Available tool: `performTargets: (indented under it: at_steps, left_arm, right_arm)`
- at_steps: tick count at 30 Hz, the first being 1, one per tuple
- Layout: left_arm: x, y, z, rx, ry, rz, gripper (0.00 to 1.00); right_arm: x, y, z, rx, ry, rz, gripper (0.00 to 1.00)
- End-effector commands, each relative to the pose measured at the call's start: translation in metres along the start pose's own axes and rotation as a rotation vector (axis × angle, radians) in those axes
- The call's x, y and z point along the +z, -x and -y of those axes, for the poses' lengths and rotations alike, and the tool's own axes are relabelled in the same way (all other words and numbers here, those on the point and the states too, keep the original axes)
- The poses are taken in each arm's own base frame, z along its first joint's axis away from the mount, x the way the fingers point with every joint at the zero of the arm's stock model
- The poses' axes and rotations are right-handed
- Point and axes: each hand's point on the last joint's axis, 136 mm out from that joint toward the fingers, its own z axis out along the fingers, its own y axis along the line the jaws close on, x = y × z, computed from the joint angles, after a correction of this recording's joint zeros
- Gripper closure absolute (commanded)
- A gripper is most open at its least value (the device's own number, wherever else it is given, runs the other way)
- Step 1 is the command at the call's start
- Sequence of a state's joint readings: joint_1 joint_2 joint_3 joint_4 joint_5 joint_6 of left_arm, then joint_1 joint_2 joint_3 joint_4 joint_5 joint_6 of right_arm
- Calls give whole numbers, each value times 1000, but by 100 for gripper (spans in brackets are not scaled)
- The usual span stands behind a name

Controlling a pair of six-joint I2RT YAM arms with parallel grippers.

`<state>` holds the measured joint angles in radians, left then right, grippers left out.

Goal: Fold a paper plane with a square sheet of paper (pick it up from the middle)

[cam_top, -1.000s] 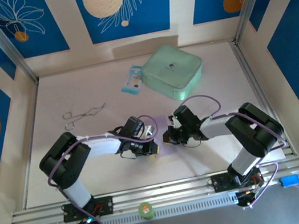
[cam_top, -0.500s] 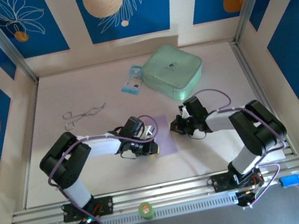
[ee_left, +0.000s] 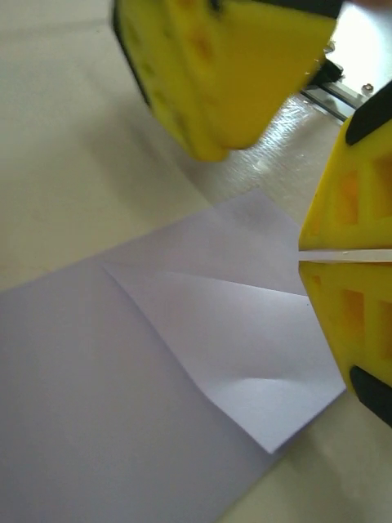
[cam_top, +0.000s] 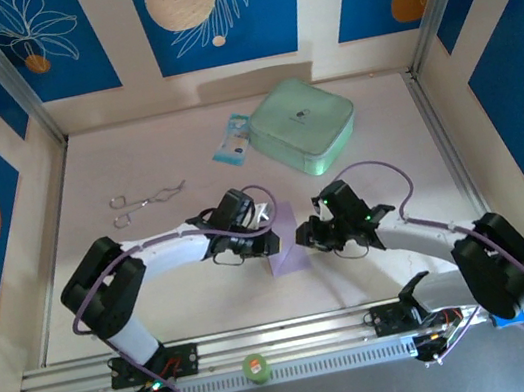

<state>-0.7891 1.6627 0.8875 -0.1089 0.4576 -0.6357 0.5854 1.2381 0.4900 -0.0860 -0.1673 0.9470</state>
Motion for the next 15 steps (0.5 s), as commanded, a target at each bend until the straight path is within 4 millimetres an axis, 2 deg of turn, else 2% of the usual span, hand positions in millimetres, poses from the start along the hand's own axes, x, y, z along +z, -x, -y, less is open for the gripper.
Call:
performTargets:
  at_steps: [1, 4, 8, 15]
  left_arm:
    - [4, -2, -12, 11, 51, -23, 87]
    - [10, -3, -19, 9, 76, -29, 86]
    - [14, -10, -44, -4, 182, -55, 87]
    - [26, -33, -56, -49, 156, -106, 92]
  right_arm:
    - [-4, -17, 13, 37, -54, -32, 64]
    - [-6, -21, 14, 42, -65, -41, 60]
    - [-4, -24, 11, 39, -54, -57, 58]
    - [1, -31, 13, 48, -75, -91, 58]
